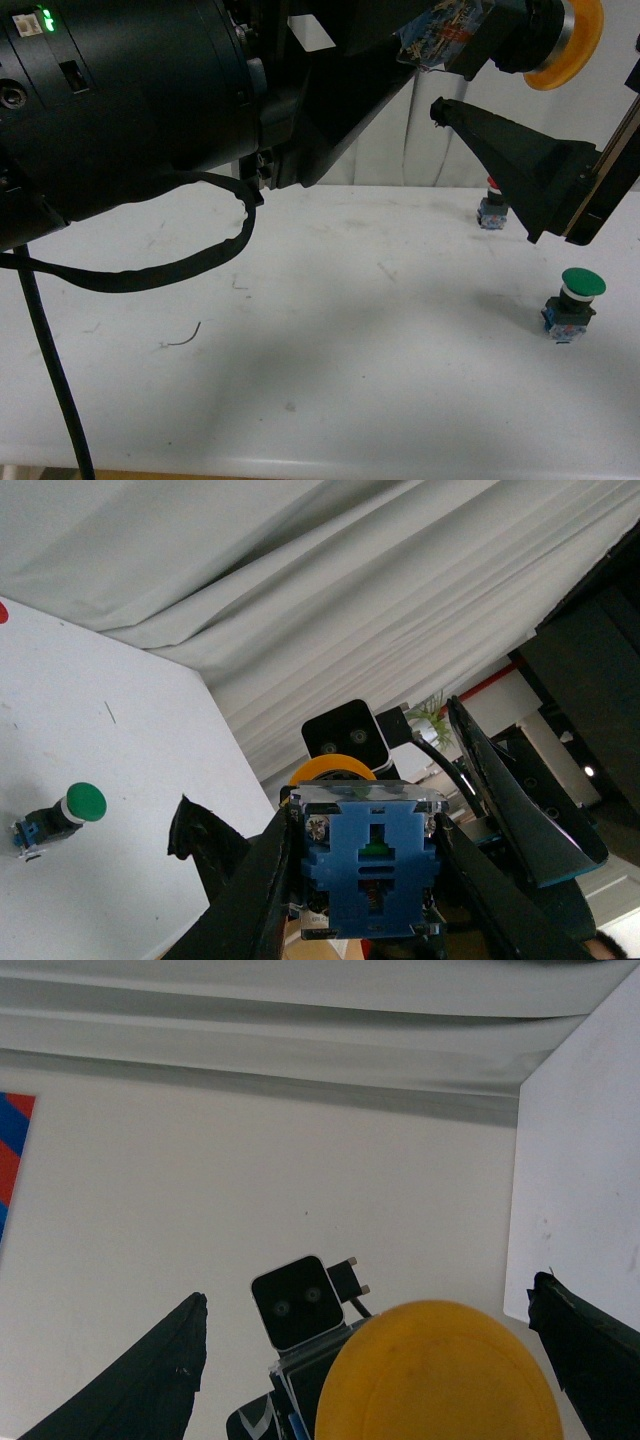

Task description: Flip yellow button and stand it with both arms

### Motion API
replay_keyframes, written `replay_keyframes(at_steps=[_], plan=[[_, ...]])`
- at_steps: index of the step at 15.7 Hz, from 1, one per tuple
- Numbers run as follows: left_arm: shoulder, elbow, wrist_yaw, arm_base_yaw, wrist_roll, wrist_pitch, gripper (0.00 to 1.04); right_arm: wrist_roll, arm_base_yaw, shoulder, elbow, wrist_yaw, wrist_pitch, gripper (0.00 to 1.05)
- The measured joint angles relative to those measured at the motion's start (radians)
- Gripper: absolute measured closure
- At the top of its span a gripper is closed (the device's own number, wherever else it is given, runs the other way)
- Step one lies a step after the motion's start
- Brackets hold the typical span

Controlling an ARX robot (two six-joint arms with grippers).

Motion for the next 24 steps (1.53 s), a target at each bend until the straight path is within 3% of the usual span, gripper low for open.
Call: replay_keyframes(at_steps=[1,2,5,6,14,17,19,20,24], plan=[[0.000,0.000,0.000,-0.002,0.000,0.000,0.71,0.000,0.002,0.005,0.007,0.003,0.000,0.07],[0.000,0.000,-0.001,-0.003,0.000,0.000,0.71,-0.002,0.007,0.006,0.011,0.005,0.000,0.15],[0.000,0.000,-0.001,-0.003,-0.001,0.003,0.71,-0.010,0.033,0.010,0.023,0.018,0.000,0.55],[0.000,0.000,0.000,-0.003,-0.019,0.005,0.71,-0.016,0.039,0.010,0.026,0.023,0.001,0.61],[0.000,0.001,0.006,0.003,-0.039,0.004,0.72,-0.026,0.031,0.011,0.026,0.018,0.003,0.62],[0.000,0.004,0.015,0.014,-0.029,0.003,0.29,-0.031,0.018,0.011,0.026,0.015,0.000,0.63],[0.000,0.004,0.003,0.014,-0.027,0.003,0.11,-0.031,0.018,0.011,0.026,0.016,0.000,0.63],[0.000,0.004,0.000,0.019,-0.025,0.003,0.05,-0.031,0.018,0.011,0.026,0.016,0.000,0.63],[0.000,-0.007,-0.002,0.097,-0.021,-0.003,0.07,-0.034,0.004,0.011,0.023,0.016,0.000,0.67]])
